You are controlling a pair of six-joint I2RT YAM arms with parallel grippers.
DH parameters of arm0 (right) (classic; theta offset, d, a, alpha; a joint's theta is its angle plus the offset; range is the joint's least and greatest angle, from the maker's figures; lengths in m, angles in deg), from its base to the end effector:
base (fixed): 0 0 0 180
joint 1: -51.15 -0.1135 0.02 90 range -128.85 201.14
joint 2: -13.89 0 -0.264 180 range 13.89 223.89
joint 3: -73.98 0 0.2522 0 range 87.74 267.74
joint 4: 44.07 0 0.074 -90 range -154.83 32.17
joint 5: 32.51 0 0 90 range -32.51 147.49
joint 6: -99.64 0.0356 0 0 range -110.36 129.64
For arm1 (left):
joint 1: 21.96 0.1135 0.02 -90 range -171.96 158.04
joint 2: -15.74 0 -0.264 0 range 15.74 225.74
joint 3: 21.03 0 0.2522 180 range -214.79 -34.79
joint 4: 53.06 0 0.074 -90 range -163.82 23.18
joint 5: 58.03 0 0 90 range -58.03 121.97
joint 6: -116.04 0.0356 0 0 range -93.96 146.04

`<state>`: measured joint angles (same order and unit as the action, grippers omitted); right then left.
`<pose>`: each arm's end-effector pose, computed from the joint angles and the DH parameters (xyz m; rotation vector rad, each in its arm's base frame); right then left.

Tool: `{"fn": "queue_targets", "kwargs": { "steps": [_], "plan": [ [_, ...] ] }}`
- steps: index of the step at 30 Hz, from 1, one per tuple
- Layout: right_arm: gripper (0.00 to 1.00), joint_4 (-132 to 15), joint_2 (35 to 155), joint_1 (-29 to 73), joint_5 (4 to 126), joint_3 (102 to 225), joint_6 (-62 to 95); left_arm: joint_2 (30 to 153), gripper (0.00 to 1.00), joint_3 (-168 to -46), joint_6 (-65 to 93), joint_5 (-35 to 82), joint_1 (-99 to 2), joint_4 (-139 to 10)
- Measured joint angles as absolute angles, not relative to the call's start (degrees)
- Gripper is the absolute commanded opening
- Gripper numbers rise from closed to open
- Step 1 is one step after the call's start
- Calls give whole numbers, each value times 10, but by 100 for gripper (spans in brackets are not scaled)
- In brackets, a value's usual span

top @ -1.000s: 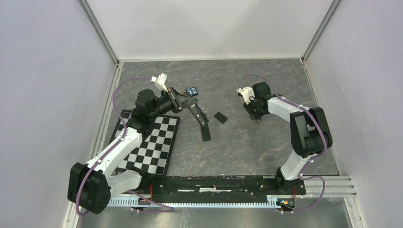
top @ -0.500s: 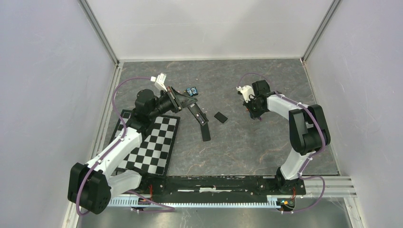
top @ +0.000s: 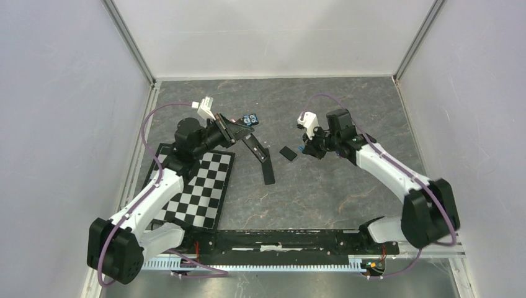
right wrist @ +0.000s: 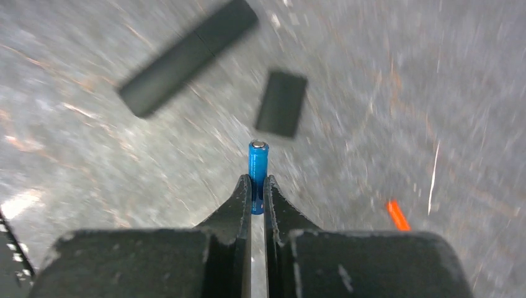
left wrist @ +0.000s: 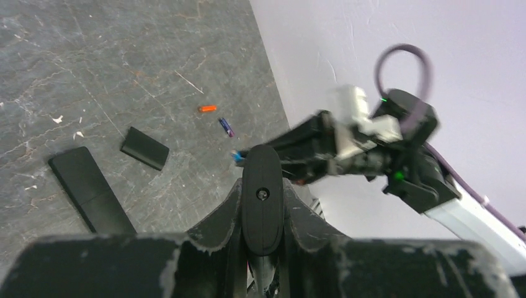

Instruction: Load the batteries into the remote control

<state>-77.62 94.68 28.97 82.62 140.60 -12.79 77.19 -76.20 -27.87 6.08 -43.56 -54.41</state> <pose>0.2663 0.1249 0.2338 -1.0817 2.1020 0.5230 0.2264 -0.1063 0.3037 -0.1575 1.8824 -1.3287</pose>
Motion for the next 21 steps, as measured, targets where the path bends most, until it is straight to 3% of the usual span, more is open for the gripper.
{"fn": "queue_targets", "kwargs": {
  "steps": [11,21],
  "plan": [
    [4,-618,781,221,1053,1347,-75,771,2,-737,-274,30,-434,-498],
    [7,-548,785,153,1033,1365,77,779,2,-671,-285,25,-452,-387]
  ]
}}
